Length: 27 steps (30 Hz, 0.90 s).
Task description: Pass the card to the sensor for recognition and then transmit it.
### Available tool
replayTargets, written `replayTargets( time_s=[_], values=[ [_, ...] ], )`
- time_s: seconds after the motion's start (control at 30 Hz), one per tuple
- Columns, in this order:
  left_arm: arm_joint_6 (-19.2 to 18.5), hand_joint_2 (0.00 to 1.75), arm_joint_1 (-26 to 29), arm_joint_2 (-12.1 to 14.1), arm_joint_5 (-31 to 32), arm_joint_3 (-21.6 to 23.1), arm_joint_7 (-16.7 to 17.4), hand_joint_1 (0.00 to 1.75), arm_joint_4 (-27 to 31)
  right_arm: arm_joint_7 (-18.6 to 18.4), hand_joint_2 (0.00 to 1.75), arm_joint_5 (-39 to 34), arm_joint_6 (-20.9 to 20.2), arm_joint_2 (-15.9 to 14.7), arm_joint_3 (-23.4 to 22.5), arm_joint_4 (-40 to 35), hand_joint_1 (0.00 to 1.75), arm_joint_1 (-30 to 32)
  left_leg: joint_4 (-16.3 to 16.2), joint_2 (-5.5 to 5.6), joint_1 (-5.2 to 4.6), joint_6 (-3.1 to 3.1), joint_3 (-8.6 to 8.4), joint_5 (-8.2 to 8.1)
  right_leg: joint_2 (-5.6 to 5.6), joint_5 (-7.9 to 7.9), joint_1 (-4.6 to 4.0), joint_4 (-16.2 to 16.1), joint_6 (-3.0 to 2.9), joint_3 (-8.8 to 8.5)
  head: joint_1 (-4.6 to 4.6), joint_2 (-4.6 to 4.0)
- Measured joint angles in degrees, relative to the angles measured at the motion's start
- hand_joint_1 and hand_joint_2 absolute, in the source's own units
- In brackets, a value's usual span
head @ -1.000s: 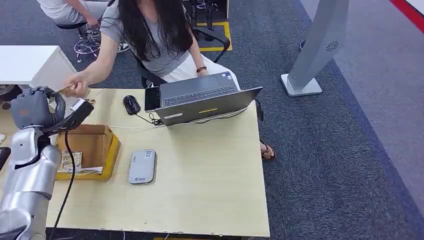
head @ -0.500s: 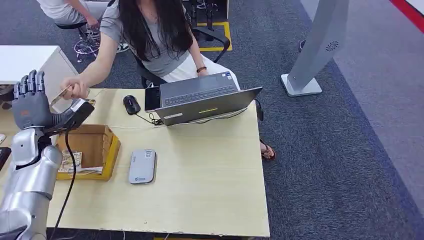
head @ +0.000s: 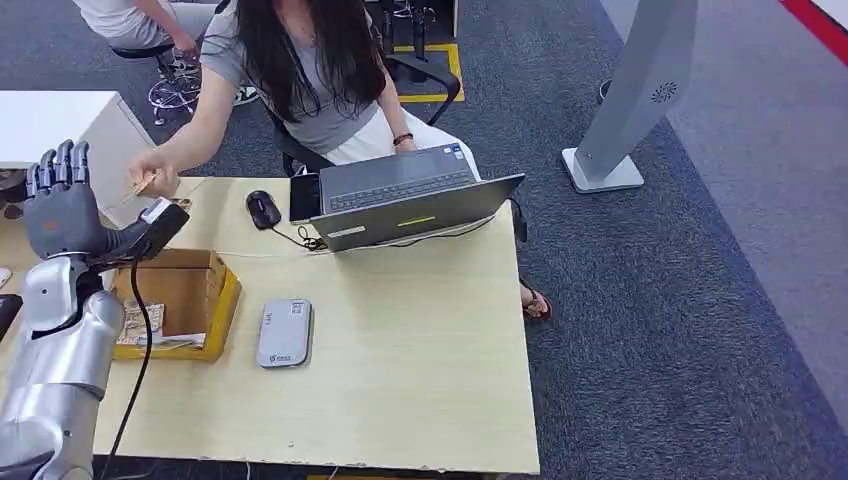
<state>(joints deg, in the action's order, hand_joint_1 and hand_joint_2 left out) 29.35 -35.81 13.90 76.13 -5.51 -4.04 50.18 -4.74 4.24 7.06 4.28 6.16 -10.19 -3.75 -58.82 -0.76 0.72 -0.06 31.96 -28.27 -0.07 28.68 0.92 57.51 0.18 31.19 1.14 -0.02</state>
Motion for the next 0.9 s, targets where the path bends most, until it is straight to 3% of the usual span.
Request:
replayTargets(
  time_s=[0.7, 0.73, 0.9],
  values=[
    [0.26, 1.75, 0.00, 0.00, 1.22, 0.79, 0.92, 0.00, -0.81, 0.00, 1.75, 0.15, 0.00, 0.00, 0.00, 0.00, 0.00, -0.02, 0.00, 0.00, 0.01, -0.01, 0.00, 0.00, 0.00, 0.00, 0.00, 0.00, 0.00, 0.00, 0.00, 0.00],
    [0.26, 1.75, -0.01, 0.00, 1.27, 0.81, 0.94, 1.75, -0.81, 0.00, 1.75, 0.15, 0.00, 0.00, 0.00, 0.00, 0.00, -0.02, 0.00, 0.00, 0.01, -0.01, 0.00, 0.00, 0.00, 0.00, 0.00, 0.00, 0.00, 0.00, 0.00, 0.00],
    [0.28, 1.75, 0.01, -0.02, 1.46, 1.09, 0.92, 1.75, -1.14, 0.00, 1.75, 0.15, 0.00, 0.00, -0.02, 0.00, 0.00, -0.02, 0.00, 0.00, 0.01, -0.01, 0.00, 0.01, 0.00, 0.00, -0.01, 0.00, 0.00, 0.00, 0.00, 0.00]
  ],
)
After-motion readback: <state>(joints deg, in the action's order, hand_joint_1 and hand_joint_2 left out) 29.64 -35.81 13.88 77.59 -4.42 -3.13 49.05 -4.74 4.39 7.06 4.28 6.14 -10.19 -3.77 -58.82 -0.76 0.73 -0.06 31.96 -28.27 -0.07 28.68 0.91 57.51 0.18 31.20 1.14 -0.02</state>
